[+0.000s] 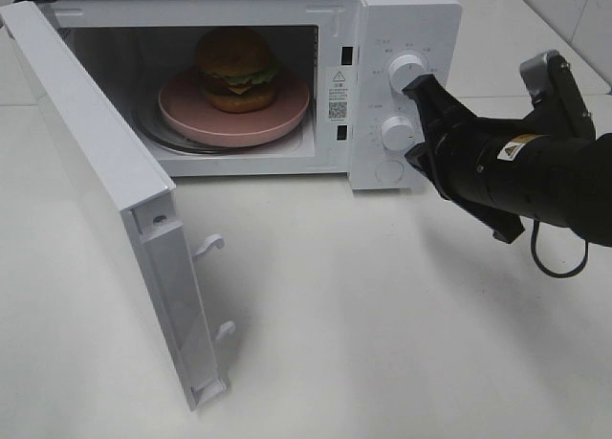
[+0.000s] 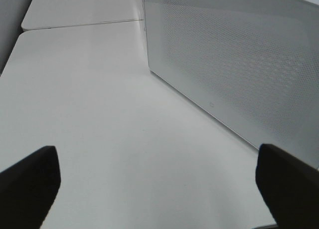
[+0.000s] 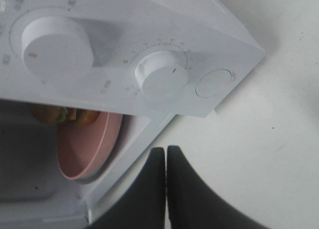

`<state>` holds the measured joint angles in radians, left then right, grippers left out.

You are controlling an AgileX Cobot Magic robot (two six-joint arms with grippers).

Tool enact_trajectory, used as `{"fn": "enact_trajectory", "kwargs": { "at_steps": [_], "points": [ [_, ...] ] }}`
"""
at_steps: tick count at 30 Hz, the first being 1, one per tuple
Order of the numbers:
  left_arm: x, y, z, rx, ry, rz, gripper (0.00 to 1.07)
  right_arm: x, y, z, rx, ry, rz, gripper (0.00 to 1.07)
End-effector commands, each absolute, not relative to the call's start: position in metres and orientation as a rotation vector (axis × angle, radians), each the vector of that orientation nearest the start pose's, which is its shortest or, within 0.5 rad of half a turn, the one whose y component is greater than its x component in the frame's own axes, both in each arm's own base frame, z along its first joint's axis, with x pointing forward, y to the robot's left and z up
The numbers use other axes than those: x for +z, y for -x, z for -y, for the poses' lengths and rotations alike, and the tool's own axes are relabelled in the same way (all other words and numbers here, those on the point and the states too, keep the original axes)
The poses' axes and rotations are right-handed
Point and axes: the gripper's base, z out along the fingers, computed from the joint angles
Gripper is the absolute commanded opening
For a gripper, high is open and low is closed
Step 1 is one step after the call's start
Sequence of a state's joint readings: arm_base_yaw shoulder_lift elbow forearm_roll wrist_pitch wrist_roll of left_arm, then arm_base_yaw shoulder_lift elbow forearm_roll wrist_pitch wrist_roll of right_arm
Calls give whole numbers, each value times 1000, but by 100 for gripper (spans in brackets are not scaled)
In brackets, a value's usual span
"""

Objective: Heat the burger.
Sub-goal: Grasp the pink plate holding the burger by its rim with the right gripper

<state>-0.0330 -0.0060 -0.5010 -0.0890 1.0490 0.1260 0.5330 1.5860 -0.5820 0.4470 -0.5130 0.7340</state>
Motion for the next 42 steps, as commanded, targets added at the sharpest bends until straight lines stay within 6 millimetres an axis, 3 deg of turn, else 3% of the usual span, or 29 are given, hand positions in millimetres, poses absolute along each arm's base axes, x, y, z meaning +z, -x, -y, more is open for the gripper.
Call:
{"fn": "enact_trajectory", "kwargs": {
  "at_steps": [1,10,14,22,30,31,32,34,38,42],
  "points": [
    [278,8,7,-49,-160,-1995,100,185,-254,-131,717,-549,-2096,2],
    [278,8,7,-49,-160,-1995,100,183,-241,-134,602,-292,-2313,2],
    [278,8,7,-49,-160,-1995,100,189,-240,-142,553,-71,-2441,3],
    [278,8,7,-49,-160,-1995,100,201,-244,-149,438,294,-2506,4],
    [278,8,7,-49,-160,-1995,100,217,-253,-145,160,707,-2453,6],
    [278,8,7,-49,-160,-1995,100,220,-255,-143,71,837,-2407,6],
    [278,8,7,-49,-160,-1995,100,220,-255,-143,71,837,-2407,6],
    [278,8,7,-49,-160,-1995,100,225,-260,-141,-37,1001,-2322,7],
    [278,8,7,-49,-160,-1995,100,230,-263,-141,-100,1124,-2249,7],
    [278,8,7,-49,-160,-1995,100,235,-266,-143,-199,1365,-2099,7]
  ]
}}
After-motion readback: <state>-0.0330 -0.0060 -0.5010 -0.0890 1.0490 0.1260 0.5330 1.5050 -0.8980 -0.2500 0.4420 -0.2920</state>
